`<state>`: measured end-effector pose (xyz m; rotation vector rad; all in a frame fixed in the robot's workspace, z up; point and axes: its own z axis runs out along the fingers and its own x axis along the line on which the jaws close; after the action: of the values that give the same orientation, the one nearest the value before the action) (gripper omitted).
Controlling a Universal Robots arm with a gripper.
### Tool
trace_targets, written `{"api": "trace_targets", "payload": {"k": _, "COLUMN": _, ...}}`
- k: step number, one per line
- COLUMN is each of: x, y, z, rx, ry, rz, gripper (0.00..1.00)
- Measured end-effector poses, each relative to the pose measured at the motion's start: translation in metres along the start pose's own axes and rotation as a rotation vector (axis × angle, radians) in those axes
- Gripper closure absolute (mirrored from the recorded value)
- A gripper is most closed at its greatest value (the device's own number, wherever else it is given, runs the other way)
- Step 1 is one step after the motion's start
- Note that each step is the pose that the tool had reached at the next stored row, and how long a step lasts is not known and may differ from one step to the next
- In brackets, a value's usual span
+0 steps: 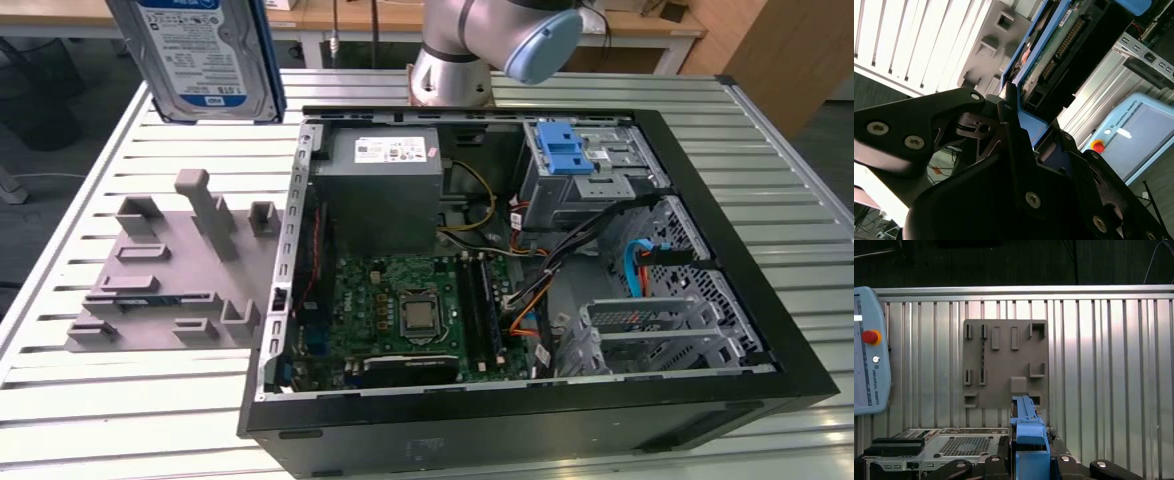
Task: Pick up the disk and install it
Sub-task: 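Pick up the disk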
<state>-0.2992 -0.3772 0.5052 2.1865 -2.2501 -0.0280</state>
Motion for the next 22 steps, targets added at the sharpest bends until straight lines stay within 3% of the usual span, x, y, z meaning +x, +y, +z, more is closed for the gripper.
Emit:
{"api": "trace_targets", "payload": {"k": 12, "x": 0.0006, "y": -0.0162, "z": -0.0003, "rx": -0.0002, "ry": 0.0001, "rz": 0.000, "gripper": 0.64}}
{"api": "trace_targets", "payload": {"k": 22, "x": 0.0005, "y": -0.0177, "z": -0.0003, "rx": -0.0001, "ry": 0.0001, "rz": 0.000, "gripper": 0.64}}
